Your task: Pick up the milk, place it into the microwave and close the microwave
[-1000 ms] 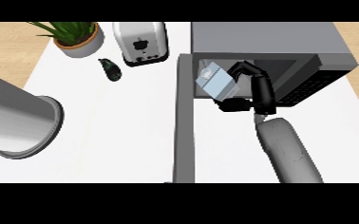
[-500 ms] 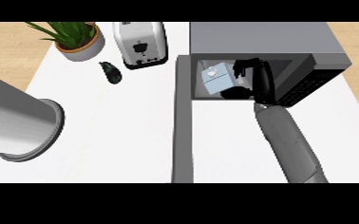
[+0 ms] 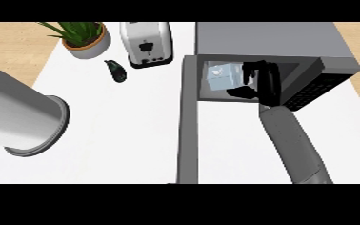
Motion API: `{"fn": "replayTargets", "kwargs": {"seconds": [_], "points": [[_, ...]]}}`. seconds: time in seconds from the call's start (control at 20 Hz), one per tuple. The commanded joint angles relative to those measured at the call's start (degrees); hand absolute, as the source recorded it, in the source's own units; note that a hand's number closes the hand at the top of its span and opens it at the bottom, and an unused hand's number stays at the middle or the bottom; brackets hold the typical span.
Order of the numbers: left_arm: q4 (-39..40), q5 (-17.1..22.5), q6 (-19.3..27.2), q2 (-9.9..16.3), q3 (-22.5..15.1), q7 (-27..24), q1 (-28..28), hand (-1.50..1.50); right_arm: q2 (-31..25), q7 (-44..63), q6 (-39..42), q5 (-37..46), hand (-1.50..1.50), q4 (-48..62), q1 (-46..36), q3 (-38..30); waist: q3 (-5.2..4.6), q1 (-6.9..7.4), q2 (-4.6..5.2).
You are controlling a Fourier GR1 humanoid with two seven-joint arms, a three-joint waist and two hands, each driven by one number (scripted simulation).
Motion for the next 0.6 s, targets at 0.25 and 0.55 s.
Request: {"fn": "replayTargets", "kwargs": {"seconds": [0.25, 0.55], "points": [[2.7, -0.5, -1.2, 1.4, -1.2, -0.2, -2.1, -1.5, -4.7, 5.9, -6.6, 4.4, 1.5, 12.2, -10.2, -4.2, -0.43, 4.58, 3.99], [2.3, -1.8, -0.2, 0.5, -2.3, -0.1, -3.4, -1.5, -7.1, 5.2, -8.7, 7.9, 1.5, 16.0, -8.8, -4.6, -0.36, 5.43, 4.42]]}}
